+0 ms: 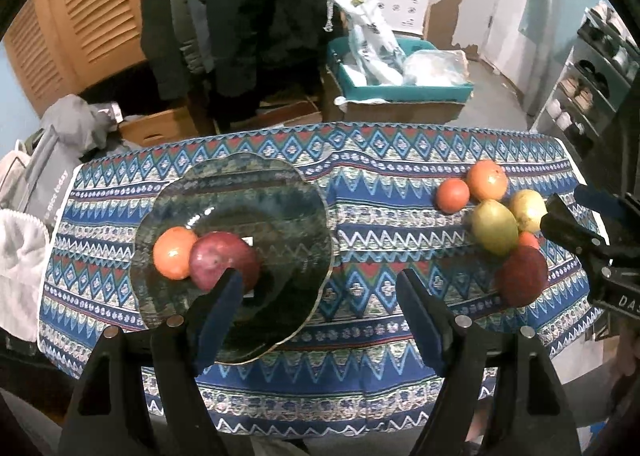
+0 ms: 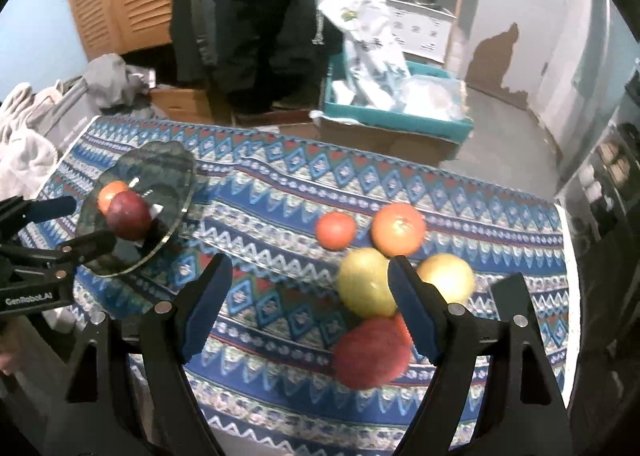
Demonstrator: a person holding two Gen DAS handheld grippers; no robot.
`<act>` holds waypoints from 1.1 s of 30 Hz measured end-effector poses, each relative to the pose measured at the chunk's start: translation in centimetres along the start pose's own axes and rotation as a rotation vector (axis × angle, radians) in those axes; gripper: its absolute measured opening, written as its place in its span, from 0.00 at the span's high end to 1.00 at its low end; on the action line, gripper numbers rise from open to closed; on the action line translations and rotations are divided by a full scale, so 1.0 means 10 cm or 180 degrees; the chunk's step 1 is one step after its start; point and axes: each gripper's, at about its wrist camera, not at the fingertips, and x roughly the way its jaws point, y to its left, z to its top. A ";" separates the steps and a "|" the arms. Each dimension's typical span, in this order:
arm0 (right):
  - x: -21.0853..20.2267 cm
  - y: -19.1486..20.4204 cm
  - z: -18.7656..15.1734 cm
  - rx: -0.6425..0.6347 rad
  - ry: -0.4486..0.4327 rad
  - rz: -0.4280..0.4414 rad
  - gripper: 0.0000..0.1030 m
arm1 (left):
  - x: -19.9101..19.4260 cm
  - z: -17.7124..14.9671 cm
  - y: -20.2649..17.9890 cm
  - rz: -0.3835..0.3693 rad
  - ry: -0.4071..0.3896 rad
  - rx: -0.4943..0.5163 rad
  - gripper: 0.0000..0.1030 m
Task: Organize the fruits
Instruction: 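Withdraw both tools from the plate back toward the fruit pile, then grasp another large red apple with the right tool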
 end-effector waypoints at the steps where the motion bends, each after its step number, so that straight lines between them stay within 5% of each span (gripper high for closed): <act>1: 0.00 -0.06 -0.03 0.0036 0.0009 -0.0015 0.22 | 0.00 0.00 -0.04 -0.0004 0.0005 0.0020 0.23; 15: 0.29 -0.60 -0.42 0.0409 0.0382 -0.0052 0.21 | 0.19 -0.04 -0.56 -0.0115 0.0120 0.0312 0.23; 33: 0.83 -0.61 -0.72 0.0408 0.0895 0.0016 0.21 | 0.59 -0.14 -0.70 -0.0121 0.0434 0.0333 0.23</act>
